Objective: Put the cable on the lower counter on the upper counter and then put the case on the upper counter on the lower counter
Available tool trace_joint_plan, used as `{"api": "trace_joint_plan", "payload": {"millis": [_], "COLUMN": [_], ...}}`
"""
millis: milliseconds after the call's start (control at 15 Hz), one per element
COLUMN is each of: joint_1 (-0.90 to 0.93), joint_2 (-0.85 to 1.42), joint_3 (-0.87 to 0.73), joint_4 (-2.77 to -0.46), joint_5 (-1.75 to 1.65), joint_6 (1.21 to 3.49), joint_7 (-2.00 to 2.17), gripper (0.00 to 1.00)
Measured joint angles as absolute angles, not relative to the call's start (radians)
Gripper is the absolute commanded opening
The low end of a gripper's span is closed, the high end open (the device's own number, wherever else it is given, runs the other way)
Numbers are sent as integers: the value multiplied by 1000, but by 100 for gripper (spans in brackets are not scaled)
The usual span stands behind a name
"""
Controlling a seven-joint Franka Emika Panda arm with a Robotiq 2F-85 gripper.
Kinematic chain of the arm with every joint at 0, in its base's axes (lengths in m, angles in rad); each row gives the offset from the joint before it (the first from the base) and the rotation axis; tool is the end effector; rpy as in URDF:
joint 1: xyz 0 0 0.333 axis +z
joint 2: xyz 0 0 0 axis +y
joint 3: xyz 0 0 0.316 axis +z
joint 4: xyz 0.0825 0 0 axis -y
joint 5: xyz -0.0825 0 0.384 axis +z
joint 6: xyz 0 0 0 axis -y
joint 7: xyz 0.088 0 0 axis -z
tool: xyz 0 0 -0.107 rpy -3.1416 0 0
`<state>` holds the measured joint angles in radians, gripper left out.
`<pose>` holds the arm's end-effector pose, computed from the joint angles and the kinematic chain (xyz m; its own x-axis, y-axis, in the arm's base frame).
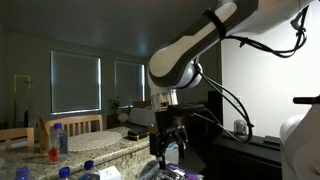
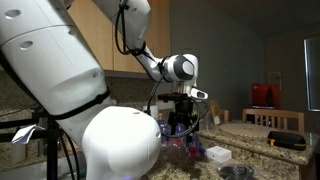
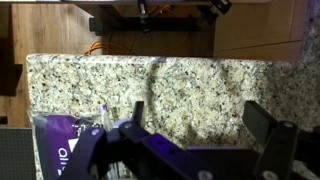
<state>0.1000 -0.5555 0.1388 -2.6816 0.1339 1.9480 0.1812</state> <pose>0.3305 0.0867 0.3900 0.9824 -0.0292 -0.1845 -0.0310 -0.9995 -0.0074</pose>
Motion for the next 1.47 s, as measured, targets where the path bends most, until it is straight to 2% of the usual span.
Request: {"api": "trace_joint_plan", "payload": {"millis": [600,1133,1467], "joint_1": [99,20,-84], "joint_2": [-554,-404,-259], "joint_3": [139,138,117], "joint_4": [-2682,-2663,-2576], "joint_5": [132,47,-86], "joint_6": [1961,2273,2327], "joint_7": [181,249,355], "gripper": [100,100,100]}}
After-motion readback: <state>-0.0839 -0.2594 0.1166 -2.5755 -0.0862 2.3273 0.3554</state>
